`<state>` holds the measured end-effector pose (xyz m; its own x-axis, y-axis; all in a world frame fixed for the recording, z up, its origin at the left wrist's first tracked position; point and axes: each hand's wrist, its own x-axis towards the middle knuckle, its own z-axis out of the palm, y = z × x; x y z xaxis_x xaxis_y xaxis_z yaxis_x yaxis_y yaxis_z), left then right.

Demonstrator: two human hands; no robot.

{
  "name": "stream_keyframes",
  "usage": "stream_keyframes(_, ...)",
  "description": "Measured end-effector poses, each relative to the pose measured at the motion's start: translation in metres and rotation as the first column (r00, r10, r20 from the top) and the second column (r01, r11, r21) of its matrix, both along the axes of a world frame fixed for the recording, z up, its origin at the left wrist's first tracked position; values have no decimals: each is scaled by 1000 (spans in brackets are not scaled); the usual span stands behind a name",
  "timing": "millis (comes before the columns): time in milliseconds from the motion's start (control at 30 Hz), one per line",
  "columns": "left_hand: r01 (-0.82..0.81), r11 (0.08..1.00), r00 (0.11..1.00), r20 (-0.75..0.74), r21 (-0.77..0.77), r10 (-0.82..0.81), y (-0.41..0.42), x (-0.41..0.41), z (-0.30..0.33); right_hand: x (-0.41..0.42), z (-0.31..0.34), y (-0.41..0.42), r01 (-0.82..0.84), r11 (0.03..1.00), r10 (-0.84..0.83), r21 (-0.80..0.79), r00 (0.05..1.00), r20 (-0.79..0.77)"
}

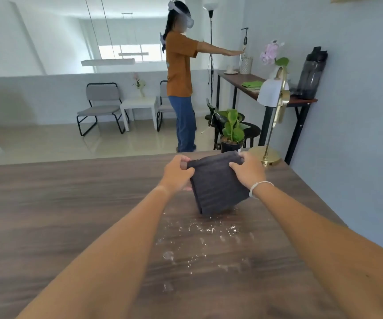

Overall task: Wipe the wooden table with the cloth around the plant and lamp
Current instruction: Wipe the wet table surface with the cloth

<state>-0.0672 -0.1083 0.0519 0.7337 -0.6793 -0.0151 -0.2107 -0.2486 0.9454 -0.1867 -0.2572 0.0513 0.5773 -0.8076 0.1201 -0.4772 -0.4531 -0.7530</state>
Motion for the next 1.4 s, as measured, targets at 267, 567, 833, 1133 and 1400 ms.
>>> stream_keyframes(267,-63,937,921,381,344,-78,22,121,-59,87,-81,35,-48,988,-36,-150,856,-515)
stream_keyframes(567,-234,824,743,641,516,-191,78,213,-96,191,-88,30,-246,935,42,-256,793,-608)
stream_keyframes(833,-221,808,768,608,546,-201,106,237,-105,129,-95,76,-616,712,366,-339,736,-569)
stream_keyframes(1133,-256,748,756,609,612,-240,150,198,-107,165,-105,148,-716,613,503,-334,679,-535)
stream_keyframes(1400,-355,672,795,588,650,-148,220,150,-103,152,-89,57,-443,858,222,-260,776,-590)
